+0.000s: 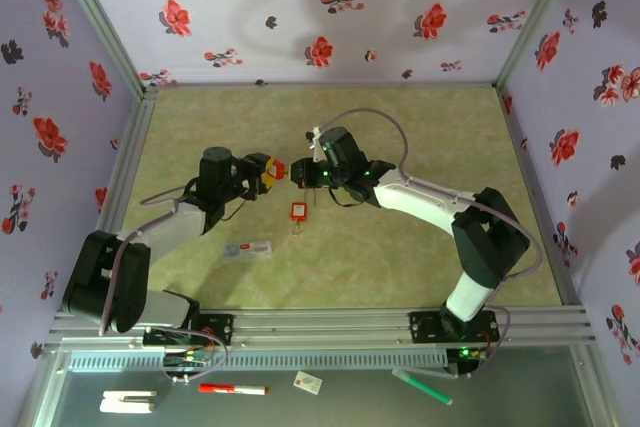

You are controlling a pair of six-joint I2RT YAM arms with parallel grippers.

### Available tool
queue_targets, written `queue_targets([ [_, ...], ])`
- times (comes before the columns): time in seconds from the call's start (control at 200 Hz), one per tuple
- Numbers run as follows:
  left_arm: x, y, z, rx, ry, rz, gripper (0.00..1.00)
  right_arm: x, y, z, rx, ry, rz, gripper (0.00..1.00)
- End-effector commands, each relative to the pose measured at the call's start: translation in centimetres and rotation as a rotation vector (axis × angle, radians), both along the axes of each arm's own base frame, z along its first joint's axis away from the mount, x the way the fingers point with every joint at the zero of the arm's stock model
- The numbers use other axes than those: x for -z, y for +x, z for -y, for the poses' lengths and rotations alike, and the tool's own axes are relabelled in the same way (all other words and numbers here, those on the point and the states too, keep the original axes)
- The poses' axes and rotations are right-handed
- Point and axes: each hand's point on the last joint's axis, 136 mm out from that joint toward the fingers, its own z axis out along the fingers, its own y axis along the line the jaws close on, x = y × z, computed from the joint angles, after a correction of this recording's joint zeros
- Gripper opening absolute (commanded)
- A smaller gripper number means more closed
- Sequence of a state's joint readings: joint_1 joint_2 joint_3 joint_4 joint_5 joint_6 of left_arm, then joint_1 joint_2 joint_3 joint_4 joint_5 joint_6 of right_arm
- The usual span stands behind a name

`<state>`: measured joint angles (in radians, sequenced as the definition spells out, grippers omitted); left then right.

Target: Unlock with the key

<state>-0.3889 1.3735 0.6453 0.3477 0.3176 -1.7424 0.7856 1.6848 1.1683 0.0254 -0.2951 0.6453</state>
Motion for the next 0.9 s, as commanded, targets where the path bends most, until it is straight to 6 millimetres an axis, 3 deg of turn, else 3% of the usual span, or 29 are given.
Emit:
queue_targets([
  [0.0, -0.3, -0.2, 0.9, 0.056, 0.034, 0.015, 0.00, -2.3, 0.2, -1.2, -0.035, 0.045, 0.055, 0.00],
  [0.205, -1.0, 0.2, 1.1, 0.048, 0.003, 0.032, 0.00, -1.6, 0.1, -1.2, -0.036, 0.041, 0.039, 0.00],
  [0.63, -5.0, 0.7, 3.0, 0.066, -0.115, 0.089, 0.00, 0.8, -0.4, -2.0, -0.056, -0.040, 0.051, 0.00],
  [0.895, -5.0, 0.2, 3.8, 0.107, -0.121, 0.076, 0.00, 1.4, -0.5, -1.2, -0.092, -0.202, 0.164, 0.00],
])
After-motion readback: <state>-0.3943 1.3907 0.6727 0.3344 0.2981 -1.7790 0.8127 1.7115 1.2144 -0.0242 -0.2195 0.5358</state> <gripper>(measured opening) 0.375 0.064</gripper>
